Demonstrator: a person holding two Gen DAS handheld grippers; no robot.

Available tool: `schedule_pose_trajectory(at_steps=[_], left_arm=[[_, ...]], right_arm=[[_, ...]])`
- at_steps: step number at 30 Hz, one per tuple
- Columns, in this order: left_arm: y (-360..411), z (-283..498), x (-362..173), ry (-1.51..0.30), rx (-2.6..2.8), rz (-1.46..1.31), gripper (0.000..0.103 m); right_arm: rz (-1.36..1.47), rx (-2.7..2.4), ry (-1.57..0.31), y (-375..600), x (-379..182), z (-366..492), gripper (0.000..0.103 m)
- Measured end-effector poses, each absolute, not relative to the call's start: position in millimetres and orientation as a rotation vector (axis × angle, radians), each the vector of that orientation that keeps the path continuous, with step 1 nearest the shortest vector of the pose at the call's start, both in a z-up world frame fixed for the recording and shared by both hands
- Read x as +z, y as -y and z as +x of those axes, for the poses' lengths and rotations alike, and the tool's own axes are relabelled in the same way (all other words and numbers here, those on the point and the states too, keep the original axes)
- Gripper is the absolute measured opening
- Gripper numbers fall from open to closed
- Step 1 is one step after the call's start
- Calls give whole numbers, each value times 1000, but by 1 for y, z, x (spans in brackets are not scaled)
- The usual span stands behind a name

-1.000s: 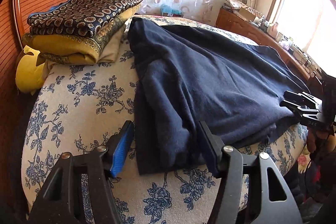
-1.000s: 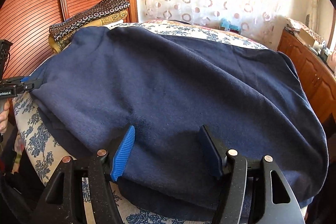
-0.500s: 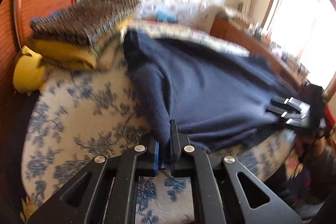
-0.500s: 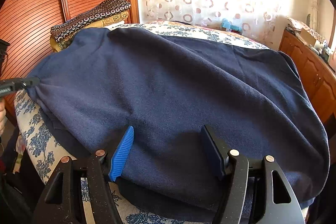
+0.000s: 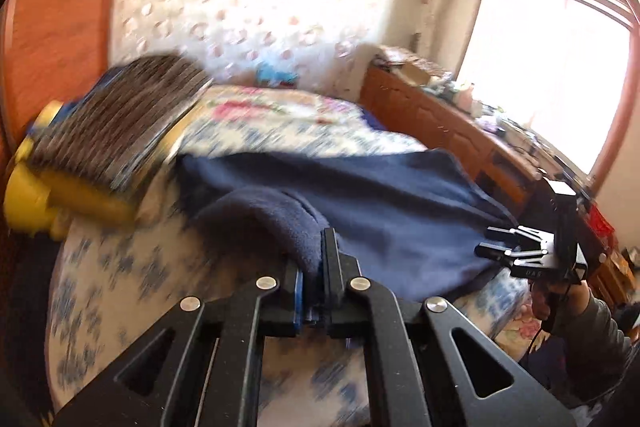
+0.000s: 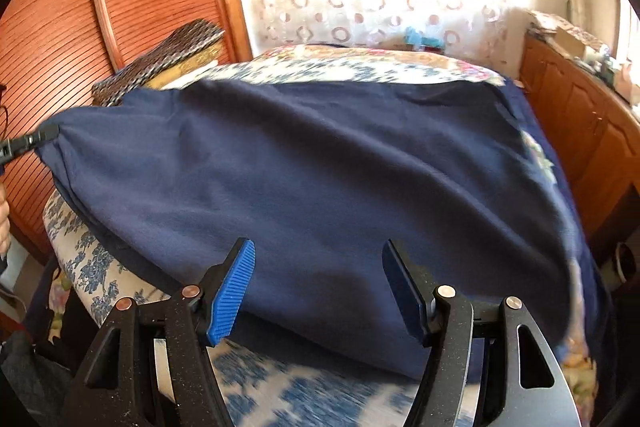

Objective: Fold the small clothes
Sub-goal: 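Grasp the shirt end with the left tool and lift it up, then lay the lifted end over the shirt and open the left tool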

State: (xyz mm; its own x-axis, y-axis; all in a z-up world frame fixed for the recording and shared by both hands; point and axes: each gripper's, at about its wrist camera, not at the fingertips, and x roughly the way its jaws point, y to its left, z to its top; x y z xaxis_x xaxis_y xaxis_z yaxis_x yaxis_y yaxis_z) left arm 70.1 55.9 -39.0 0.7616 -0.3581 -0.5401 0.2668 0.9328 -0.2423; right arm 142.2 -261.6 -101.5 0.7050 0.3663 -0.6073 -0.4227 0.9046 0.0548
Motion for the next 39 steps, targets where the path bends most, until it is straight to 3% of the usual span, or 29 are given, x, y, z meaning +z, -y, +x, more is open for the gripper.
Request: schedule_pose_trajectory(at_steps=[14, 22, 26, 29, 32, 36, 39], left_arm=[[151, 169, 46, -619, -738, 32, 8], [224, 167, 38, -640, -767, 213, 8], [219, 170, 31, -673, -760, 189, 20], [209, 170, 32, -669, -734, 173, 44], [196, 171, 31, -665, -723, 175, 50], [170, 171, 23, -665, -683, 162, 78], [146, 170, 10, -685, -653, 156, 78]], right_arm=[[-17, 302, -593, 339, -84, 92, 68], [17, 264, -603, 353, -88, 70, 68], [24, 260, -608, 354, -85, 74, 68], [26, 262, -608, 360, -83, 75, 68], [25, 266, -608, 360, -83, 81, 68], [11, 277, -605, 352, -82, 91, 68], [-4, 292, -599, 343, -78, 98, 68]])
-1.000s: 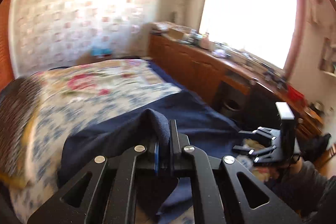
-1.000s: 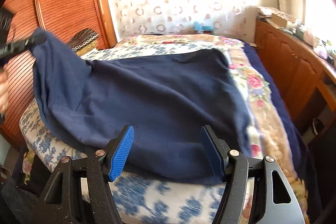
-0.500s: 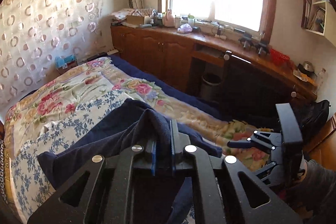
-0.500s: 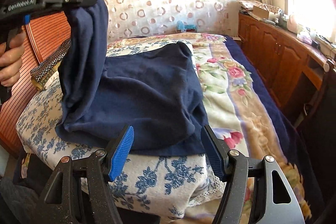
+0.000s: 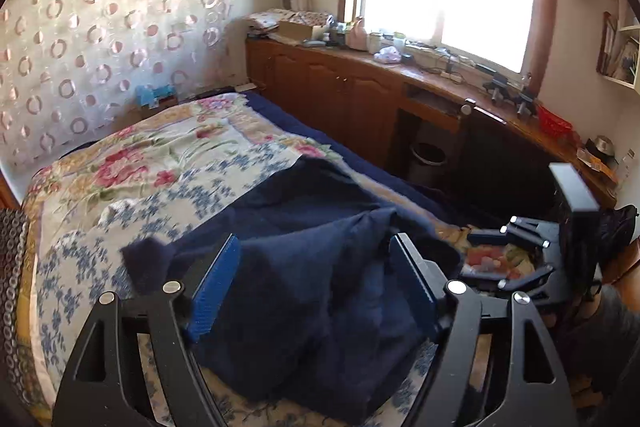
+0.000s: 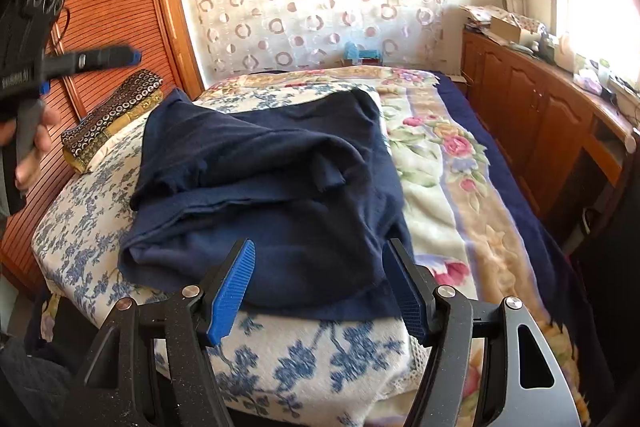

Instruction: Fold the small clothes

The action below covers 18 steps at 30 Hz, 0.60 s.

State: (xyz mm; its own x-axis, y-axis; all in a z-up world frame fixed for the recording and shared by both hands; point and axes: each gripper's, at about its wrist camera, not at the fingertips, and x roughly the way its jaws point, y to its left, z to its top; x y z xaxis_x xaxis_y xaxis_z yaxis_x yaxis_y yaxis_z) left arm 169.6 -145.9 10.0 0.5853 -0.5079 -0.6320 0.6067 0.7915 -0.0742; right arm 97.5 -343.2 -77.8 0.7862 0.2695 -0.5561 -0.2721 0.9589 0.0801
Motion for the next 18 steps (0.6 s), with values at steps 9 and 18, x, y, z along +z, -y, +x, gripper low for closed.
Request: schedule_pose_trajectory(at_steps=[9, 18], left_arm=[[83, 168, -42, -780, -556, 105, 78], [59, 176, -89, -888, -532, 2, 78]], right_arm=[[-115, 322, -570, 312, -71, 129, 68], [-287, 268, -625, 302, -80, 197, 68]])
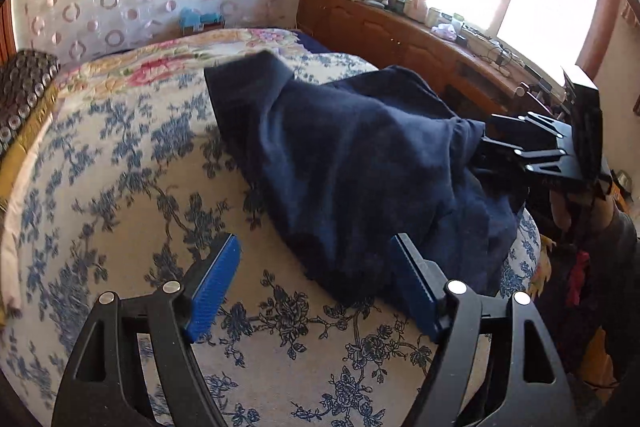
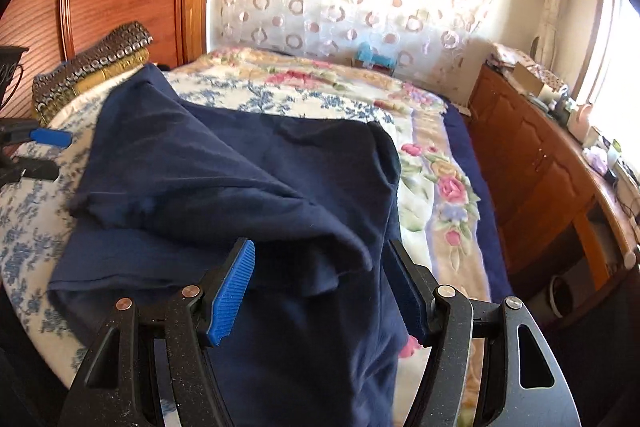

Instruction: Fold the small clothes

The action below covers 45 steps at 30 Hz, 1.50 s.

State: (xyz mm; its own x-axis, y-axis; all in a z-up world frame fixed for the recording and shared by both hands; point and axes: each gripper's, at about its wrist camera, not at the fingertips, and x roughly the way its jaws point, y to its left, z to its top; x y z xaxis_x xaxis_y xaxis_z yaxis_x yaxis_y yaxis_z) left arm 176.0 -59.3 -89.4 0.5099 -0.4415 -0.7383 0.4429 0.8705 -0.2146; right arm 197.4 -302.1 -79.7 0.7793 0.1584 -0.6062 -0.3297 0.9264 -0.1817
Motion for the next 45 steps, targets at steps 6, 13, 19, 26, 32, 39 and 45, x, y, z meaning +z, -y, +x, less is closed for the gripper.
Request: schedule_pose_trajectory(at_steps=[6, 13, 19, 26, 32, 39, 45], left_arm=[[69, 179, -109, -926, -582, -30, 69], [78, 182, -122, -959, -617, -52, 44], [87, 176, -106, -911, -637, 10, 8], [86, 164, -35, -693, -602, 8, 6], [110, 198, 26, -598, -594, 35, 6], [166, 250, 46, -573, -628, 82, 7], [214, 288, 16, -630, -664, 155, 8]], right_arm=[[-331, 315, -713, 303, -91, 225, 68], [-334, 390, -752, 307, -96, 234, 49], [-310, 384, -695, 314, -86, 232, 14], [-252, 397, -557, 316, -65, 198, 10], [-167, 413, -492, 323, -51, 155, 9], [-71, 413, -543, 352, -58, 108, 9], [-41, 384, -627, 370, -73, 112, 9]])
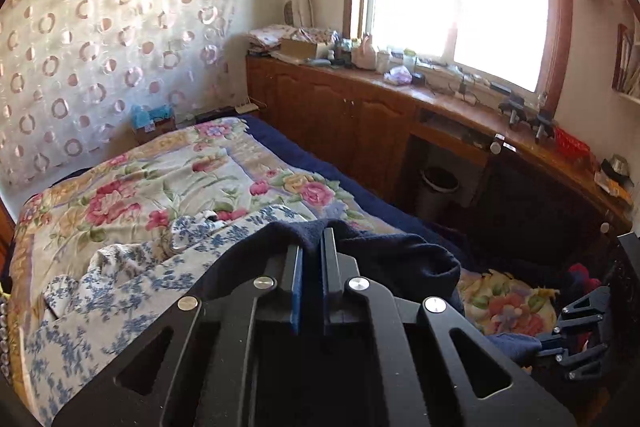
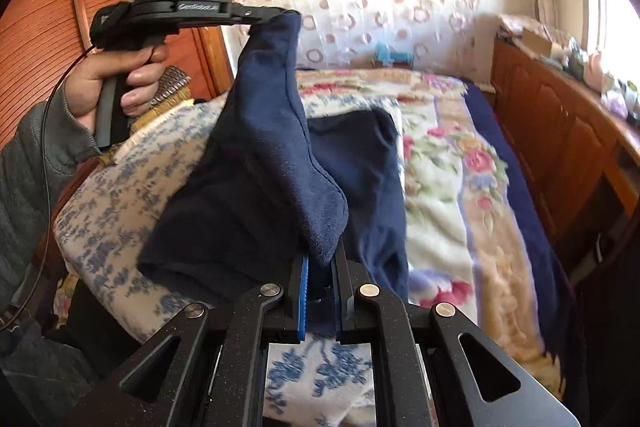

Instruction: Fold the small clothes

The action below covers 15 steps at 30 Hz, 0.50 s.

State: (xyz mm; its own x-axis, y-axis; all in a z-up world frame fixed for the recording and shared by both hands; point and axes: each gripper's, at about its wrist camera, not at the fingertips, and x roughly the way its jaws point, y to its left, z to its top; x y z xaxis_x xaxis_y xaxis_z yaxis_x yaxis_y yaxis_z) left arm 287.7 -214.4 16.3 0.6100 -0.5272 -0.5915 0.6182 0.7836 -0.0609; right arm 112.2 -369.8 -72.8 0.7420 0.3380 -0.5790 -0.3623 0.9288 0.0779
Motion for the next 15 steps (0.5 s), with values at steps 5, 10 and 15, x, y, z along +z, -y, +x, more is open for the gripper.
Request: schedule_pose_trajectory(at_steps=[5, 10, 15], left_arm=[[231, 311, -14, -711, -655, 204, 27], [224, 311, -18, -715, -716, 207, 74], [207, 299, -29, -727, -704, 235, 78]], right_arm=[[0, 341, -687, 383, -90, 133, 9], [18, 345, -723, 382, -100, 147, 9], [17, 321, -704, 382, -86, 147, 22]])
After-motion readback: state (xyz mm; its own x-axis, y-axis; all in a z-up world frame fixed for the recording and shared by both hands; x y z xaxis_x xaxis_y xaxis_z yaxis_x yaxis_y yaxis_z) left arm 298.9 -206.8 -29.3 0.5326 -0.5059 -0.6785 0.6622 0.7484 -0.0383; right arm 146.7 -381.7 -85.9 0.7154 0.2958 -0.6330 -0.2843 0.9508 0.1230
